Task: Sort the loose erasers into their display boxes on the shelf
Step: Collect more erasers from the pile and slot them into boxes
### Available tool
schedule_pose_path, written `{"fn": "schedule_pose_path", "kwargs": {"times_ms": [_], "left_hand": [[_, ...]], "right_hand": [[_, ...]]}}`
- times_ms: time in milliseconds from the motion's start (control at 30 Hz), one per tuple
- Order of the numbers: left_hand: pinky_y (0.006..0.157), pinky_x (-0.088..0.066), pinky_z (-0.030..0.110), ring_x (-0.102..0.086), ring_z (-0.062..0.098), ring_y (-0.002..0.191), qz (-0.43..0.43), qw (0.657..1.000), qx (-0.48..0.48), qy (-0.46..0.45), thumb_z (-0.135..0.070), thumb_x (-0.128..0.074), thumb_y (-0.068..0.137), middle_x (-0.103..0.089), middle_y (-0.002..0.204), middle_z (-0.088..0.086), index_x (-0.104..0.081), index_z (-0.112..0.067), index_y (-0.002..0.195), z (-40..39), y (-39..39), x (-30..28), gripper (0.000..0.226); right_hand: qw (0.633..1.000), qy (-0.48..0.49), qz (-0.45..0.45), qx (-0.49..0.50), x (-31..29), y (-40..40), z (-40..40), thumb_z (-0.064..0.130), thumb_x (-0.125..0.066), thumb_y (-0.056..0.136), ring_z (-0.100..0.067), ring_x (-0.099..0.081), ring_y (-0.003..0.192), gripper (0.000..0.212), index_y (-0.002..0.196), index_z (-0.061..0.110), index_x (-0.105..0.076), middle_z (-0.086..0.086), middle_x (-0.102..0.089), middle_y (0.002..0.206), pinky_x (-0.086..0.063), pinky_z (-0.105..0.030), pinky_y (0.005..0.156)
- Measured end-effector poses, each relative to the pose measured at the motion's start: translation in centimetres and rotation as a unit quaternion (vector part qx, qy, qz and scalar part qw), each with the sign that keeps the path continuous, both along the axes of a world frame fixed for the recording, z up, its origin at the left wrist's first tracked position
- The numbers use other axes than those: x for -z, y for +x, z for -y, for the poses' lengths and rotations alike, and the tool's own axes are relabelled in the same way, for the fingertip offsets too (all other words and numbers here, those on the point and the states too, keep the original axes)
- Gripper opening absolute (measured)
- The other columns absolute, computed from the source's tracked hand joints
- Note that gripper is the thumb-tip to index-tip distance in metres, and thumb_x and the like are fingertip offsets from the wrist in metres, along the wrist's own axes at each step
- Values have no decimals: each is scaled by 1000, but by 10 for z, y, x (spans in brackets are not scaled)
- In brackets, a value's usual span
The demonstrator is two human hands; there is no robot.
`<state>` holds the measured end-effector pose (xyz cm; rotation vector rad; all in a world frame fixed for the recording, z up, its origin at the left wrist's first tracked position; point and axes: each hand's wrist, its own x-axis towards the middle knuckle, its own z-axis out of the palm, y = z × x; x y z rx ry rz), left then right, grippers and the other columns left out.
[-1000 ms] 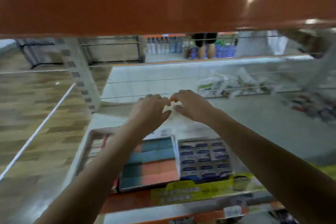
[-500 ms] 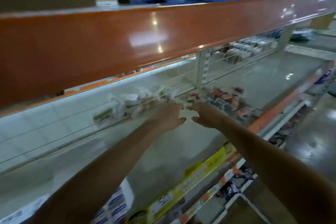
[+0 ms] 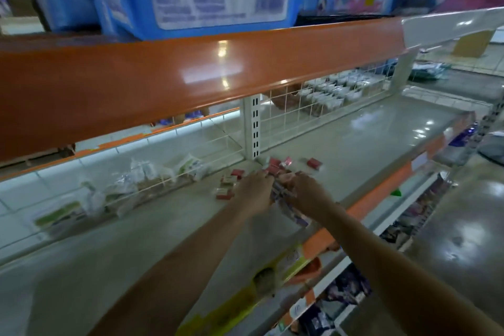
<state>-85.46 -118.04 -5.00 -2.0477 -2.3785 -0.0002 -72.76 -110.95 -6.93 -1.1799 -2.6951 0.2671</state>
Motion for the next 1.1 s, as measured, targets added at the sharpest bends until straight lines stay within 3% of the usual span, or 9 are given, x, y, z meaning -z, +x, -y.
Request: {"fn": "schedule_pose_path", "kwargs": {"times_ms": [67,133,267,600,767,933,1100], "left_hand": [[97,-38,39,-39,30,126,-5,1000,-18,7,-13,-48,92,-43,137,13,-44,-8,131,-5,3,5,39],[97,-38,39,-40,30,126,1,999,-25,24,-8,-47,91,-42,138,12,-43,-9,133,-7,4,9,42],[99,-37,39,-37,28,129,19,998,-40,44,-6,-44,92,-39,143,9,-40,-9,137,-10,1,17,45],[75,-39,32,-52,22,107,75,986,-37,144,-35,-61,84,-60,113,2,-53,-18,114,4,-5,19,35],[76,-37,32,-52,23,104,98,975,-43,195,-38,-62,82,-61,110,3,-56,-14,111,27,-9,9,38],[72,-34,27,-53,21,96,84,966,-71,235,-31,-65,76,-63,99,1,-60,-14,101,65,-25,4,31],[72,-41,27,-52,16,84,89,956,-128,249,-33,-54,72,-61,88,-5,-62,-20,90,120,-40,-2,24]], "right_hand": [[999,9,24,28,10,-4,4,44,-53,85,-28,-55,109,47,124,18,-51,-8,-57,123,-46,-36,90],[998,8,33,61,20,-4,8,41,-49,90,-29,-43,122,55,136,12,-38,-9,-45,136,-40,-37,98],[996,63,-9,61,34,0,5,26,-43,96,-25,-37,129,46,139,12,-33,-7,-40,142,-34,-34,103],[975,-22,-217,30,33,9,8,27,-59,89,-24,-50,113,36,122,13,-56,-6,-55,123,-42,-34,90],[965,-23,-262,1,27,7,14,20,-66,84,-28,-57,98,26,107,8,-65,-10,-61,108,-47,-36,81],[951,-40,-303,-48,16,-4,30,13,-69,81,-16,-54,82,18,98,7,-67,-7,-62,97,-40,-25,71],[944,-67,-307,-105,6,-30,58,11,-72,79,-22,-59,84,21,99,6,-69,-8,-62,95,-39,-24,71]]}}
